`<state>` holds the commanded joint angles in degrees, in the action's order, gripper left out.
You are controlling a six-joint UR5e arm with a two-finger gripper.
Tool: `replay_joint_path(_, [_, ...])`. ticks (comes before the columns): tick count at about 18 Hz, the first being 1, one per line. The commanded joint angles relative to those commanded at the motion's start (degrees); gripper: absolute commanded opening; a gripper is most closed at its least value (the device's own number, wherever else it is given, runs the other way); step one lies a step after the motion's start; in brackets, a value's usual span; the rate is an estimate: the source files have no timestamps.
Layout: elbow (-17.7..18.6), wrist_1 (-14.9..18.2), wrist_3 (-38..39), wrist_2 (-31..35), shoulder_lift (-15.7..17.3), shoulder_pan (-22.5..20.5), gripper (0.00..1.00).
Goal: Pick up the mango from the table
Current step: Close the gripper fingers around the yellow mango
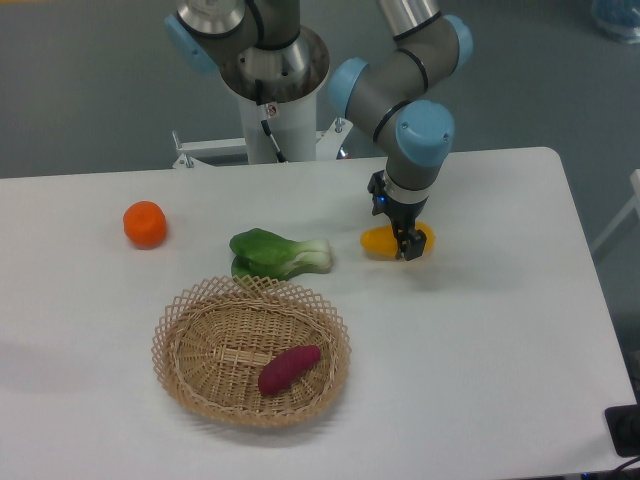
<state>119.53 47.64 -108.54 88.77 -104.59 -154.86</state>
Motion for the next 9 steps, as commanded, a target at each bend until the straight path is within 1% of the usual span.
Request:
replay_joint_path(2, [0.1, -0.1, 0.2, 0.0, -0.4, 0.0, 0.99])
replay_joint_path(3, [0.1, -0.1, 0.4, 0.0, -0.4, 0.0, 0.95])
replay_joint_path(5, [0.1, -0.1, 0.6, 0.0, -0.5, 0.0, 0.82])
replay_joint_path(6, [0.0, -0.1, 0.7, 0.0, -0.6, 0.0, 0.77])
replay_joint_path(7, [-0.2, 0.0, 0.9, 0.1, -0.5, 0.1, 0.75])
replay_joint_path(9, [-0.5, 0.0, 1.2, 0.0, -0.5, 0.1, 0.66])
